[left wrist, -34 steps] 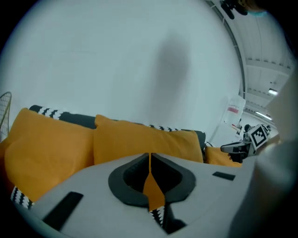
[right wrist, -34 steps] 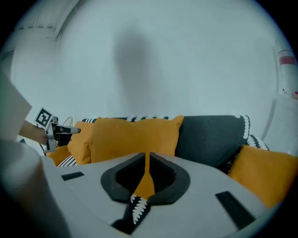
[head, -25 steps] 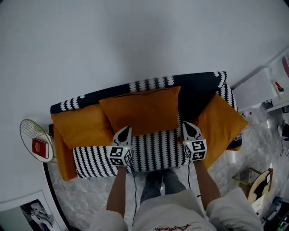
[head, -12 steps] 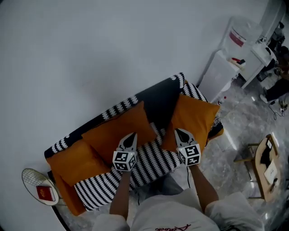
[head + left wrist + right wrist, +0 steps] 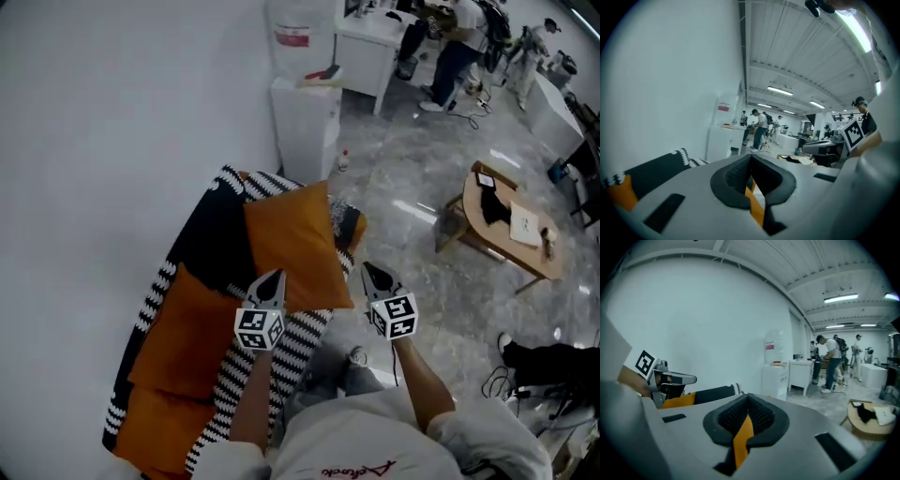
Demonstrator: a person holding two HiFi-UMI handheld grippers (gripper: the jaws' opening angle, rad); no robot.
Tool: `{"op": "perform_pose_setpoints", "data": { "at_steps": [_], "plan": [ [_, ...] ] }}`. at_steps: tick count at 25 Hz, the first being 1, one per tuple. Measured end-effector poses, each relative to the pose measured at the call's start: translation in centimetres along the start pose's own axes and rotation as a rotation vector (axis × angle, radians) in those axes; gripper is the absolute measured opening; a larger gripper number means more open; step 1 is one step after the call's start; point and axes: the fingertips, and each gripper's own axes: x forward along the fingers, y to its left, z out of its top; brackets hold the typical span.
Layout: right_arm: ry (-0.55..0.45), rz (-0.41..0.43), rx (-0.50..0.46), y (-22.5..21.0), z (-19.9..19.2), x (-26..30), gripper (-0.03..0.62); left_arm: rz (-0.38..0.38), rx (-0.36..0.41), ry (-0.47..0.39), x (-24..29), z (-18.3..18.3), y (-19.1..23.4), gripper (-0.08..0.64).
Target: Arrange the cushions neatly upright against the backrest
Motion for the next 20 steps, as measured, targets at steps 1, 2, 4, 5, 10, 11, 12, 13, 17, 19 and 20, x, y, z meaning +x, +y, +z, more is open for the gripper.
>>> {"op": "perform_pose_setpoints", "data": {
  "at_steps": [1, 2, 4, 5, 10, 11, 12, 13, 17, 19, 20],
  "plan": [
    [-0.003, -0.039, 0.016, -2.3, -0.3, -1.4, 0.026, -0.043, 0.013, 0.006, 2.0, 0.3, -2.1, 0.029],
    [-0.005, -0.074, 0.031, -4.5, -0.6, -2.7, 0.026, -0.083, 0.023, 0.012, 3.8, 0.5, -4.2, 0.029],
    [-0.006, -0.133, 0.054, -8.3, -1.4, -5.5, 0.026, -0.153, 0.04, 0.027, 7.2, 0.6, -8.4, 0.029],
    [-0.006, -0.159, 0.065, -10.0, -1.9, -6.8, 0.026, -0.185, 0.051, 0.035, 8.6, 0.6, -10.4, 0.029],
    [0.004, -0.26, 0.125, -16.9, -4.7, -11.8, 0.026, -0.287, 0.084, 0.073, 13.7, -0.2, -18.3, 0.029],
    [0.004, -0.267, 0.134, -17.8, -5.1, -12.2, 0.026, -0.295, 0.088, 0.081, 14.4, -0.4, -19.1, 0.029],
    [0.0, -0.271, 0.141, -18.5, -5.3, -12.5, 0.026, -0.3, 0.09, 0.087, 15.0, -0.7, -19.7, 0.029],
    [-0.006, -0.27, 0.146, -19.2, -5.4, -12.6, 0.026, -0.302, 0.09, 0.093, 15.6, -0.9, -20.2, 0.029],
    [-0.031, -0.257, 0.166, -21.1, -5.4, -12.7, 0.026, -0.308, 0.096, 0.113, 17.4, -1.7, -21.9, 0.029],
    [-0.032, -0.261, 0.17, -22.1, -5.4, -12.4, 0.026, -0.309, 0.115, 0.119, 18.5, -1.8, -22.4, 0.029],
    [-0.031, -0.26, 0.17, -22.5, -5.4, -12.2, 0.026, -0.306, 0.12, 0.119, 19.0, -1.7, -22.7, 0.029]
  ]
}}
